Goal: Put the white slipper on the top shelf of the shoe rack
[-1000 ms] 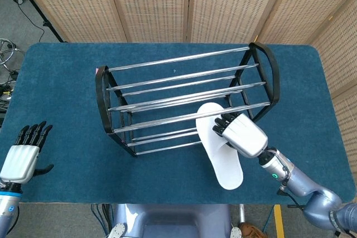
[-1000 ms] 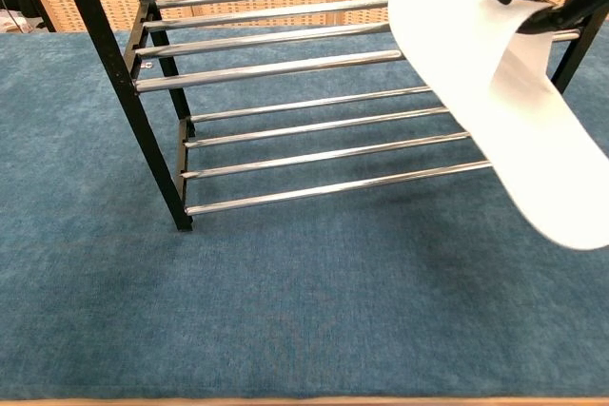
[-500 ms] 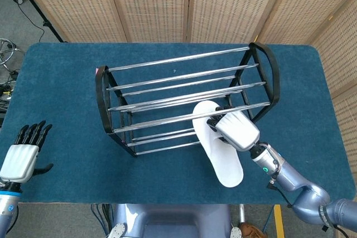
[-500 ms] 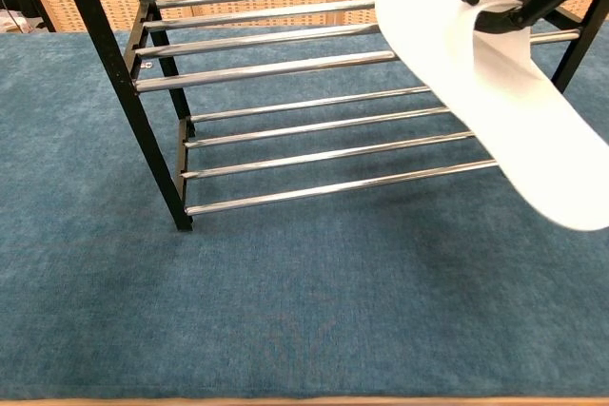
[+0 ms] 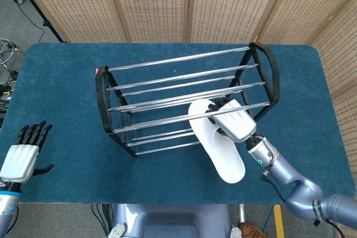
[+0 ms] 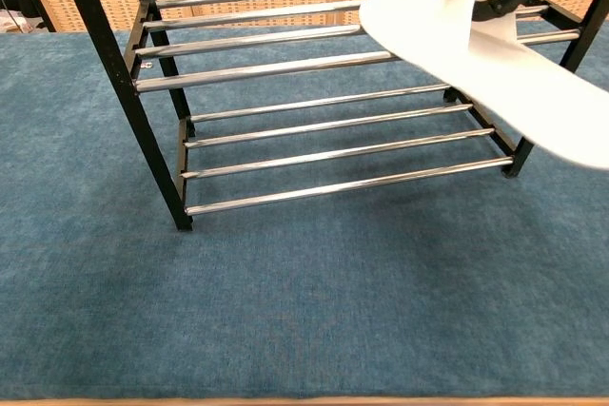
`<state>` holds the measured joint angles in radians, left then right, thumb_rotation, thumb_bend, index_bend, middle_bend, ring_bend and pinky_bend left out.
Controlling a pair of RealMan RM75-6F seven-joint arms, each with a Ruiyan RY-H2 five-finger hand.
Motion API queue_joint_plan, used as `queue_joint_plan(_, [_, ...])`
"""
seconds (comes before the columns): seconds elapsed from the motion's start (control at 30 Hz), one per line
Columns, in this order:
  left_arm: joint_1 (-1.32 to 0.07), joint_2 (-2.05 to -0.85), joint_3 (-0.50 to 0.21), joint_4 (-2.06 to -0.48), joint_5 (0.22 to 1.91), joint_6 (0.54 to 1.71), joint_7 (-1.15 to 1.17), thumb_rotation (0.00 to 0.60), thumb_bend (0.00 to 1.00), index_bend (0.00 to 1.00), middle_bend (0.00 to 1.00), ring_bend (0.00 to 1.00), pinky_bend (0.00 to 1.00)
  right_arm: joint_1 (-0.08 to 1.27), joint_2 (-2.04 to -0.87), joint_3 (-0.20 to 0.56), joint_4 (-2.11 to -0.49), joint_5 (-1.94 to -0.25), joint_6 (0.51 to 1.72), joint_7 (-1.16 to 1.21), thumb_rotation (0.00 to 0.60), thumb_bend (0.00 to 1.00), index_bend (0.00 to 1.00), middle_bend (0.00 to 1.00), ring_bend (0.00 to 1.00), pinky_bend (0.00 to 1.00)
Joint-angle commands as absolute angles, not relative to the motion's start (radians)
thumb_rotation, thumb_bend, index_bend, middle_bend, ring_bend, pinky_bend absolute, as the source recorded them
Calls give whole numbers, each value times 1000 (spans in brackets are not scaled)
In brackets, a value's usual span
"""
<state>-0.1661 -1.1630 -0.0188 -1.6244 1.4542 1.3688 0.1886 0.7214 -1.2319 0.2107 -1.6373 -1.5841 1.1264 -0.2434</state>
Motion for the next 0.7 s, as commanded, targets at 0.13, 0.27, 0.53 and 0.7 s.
queue_joint_plan(0.13, [-167,-1159,-21,-1624,1449,1365,179,600,0,0,0,0,0,741,-1244,229,-1638,-1538,1100,-267,600,362,634,554,494,611])
queue_joint_plan(0.27, [-168,-1157,-22,-1624,1447,1363,175,600,0,0,0,0,0,750,-1250,238,-1636,-1511,1088,-281,600,363,634,554,494,611])
queue_joint_plan(0.53, [-168,-1154,-25,-1624,1445,1364,166,600,0,0,0,0,0,771,-1268,267,-1640,-1425,1059,-320,600,363,634,554,494,611])
queue_joint_plan(0.7, [-169,-1151,-24,-1624,1444,1362,161,600,0,0,0,0,0,782,-1278,280,-1650,-1384,1052,-344,600,363,634,554,494,611])
